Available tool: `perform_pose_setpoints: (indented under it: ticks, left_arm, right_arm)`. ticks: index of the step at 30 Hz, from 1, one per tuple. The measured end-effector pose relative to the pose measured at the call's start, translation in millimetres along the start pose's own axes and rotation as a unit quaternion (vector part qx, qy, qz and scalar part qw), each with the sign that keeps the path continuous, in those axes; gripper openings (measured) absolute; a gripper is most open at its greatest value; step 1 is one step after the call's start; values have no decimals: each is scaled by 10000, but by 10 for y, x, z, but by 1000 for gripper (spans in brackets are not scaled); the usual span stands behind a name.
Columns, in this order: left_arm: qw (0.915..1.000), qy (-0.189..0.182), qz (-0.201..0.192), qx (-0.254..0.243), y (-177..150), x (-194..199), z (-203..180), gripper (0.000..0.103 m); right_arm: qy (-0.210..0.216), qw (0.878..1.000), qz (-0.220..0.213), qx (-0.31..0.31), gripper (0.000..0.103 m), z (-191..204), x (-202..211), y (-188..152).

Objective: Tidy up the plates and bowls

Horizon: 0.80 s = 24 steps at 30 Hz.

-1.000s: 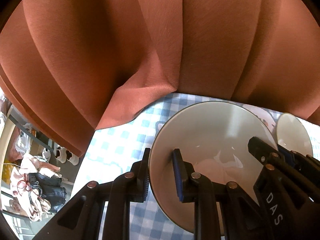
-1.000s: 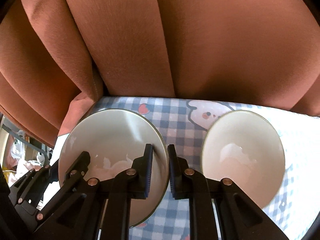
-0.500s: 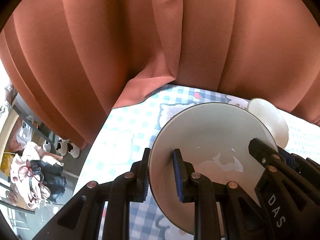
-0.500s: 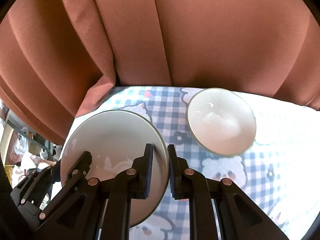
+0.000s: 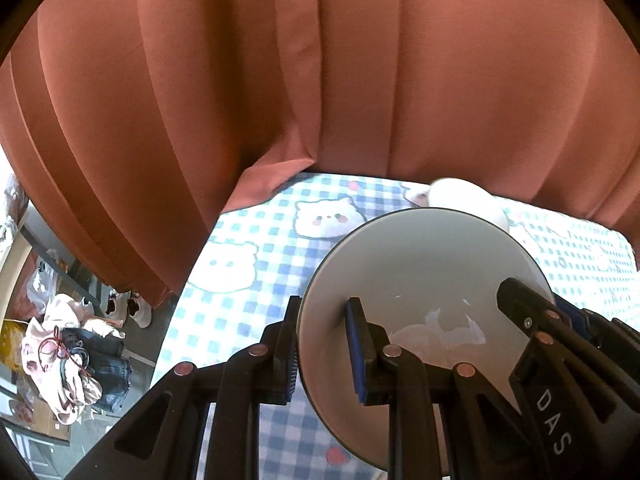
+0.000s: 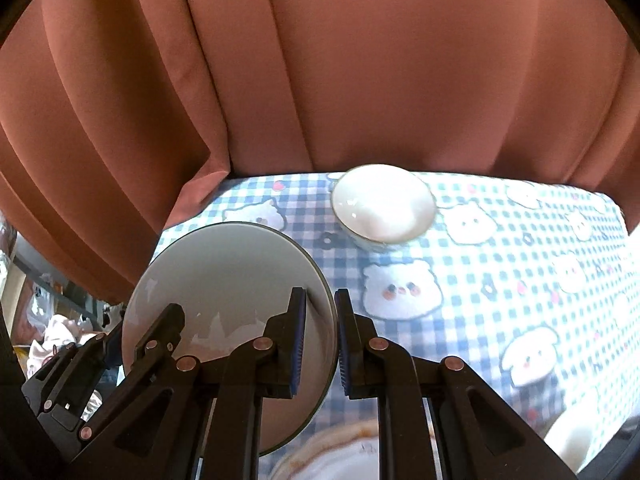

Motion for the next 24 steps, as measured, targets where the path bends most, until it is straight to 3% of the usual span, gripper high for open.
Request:
perform_pose_setpoints:
  ticks: [10, 24]
  left_arm:
    - [9996, -208, -3, -164, -353, 239, -478, 21]
    - [9999, -114, 71, -39, -703, 349, -1252, 21]
  right_arm:
    - [-179, 9997, -17, -194, 18, -516, 277, -378]
    - [-5, 9999, -37, -146, 18, -1321, 357, -679]
Point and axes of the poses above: each gripper's, at about its wrist camera, not at the fingertips, and x roughly against the way its jaws point, z to its left, y to its top, the point moved 5 cm from there along -x, roughly the way its jaws point, and after that the axes turned 15 degrees about -y, right-handed, at the moved point
